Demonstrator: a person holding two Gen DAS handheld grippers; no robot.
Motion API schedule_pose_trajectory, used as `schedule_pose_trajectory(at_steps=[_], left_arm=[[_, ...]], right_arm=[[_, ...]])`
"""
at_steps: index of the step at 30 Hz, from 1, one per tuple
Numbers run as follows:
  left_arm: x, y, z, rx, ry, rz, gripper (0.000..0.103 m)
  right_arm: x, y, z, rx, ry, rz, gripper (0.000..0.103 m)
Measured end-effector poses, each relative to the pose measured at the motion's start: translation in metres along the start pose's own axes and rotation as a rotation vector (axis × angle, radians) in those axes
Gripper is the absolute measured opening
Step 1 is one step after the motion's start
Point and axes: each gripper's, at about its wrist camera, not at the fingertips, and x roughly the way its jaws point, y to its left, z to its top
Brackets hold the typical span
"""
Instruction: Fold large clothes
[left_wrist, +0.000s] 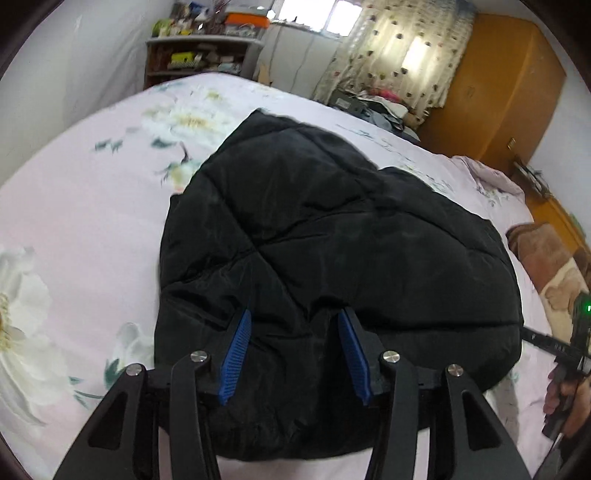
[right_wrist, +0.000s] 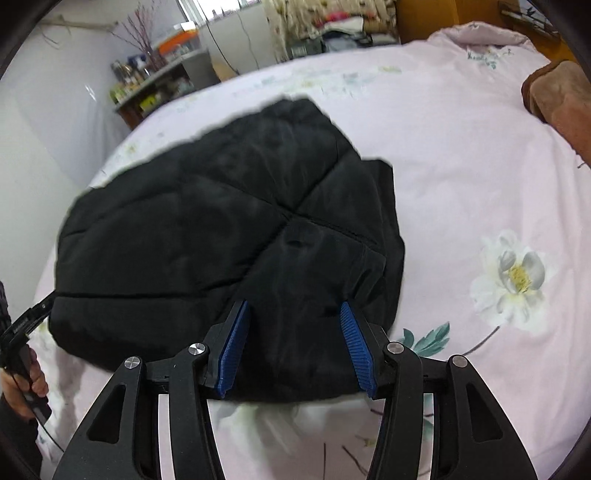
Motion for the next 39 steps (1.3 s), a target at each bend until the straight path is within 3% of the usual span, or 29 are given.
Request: schedule_pose_trajectory(at_steps=[8,17,27,33,39], left_arm=[[-0.030,-0.008,-0.001,0.005,-0.015,0.010,0.050],[-0.109,-0.026,-0.056,0.003,-0.037,-0.037,0.050],[-0.184,-0.047,-0.142,0.037,-0.006,-0.021,0.052],[-0.224,-0.066,-0.175,0.078,-0.006,0.010,0.062],[-0.259,-0.083,-0.195,0.136,-0.036,0.051,0.067]], right_arm=[[-0.023,-0.010,-0.004,0.045,-0.028,0.076,0.052],[-0.102,-0.005,-0.060,0.074,-0.093,0.194,0.052],[-0.167,0.025,-0.147,0.046,-0.114,0.125,0.052],[-0.199,0.057,-0.191,-0.033,-0.116,0.073,0.052],[-0.234,0.093,-0.223,-0.118,-0.173,0.005,0.052]])
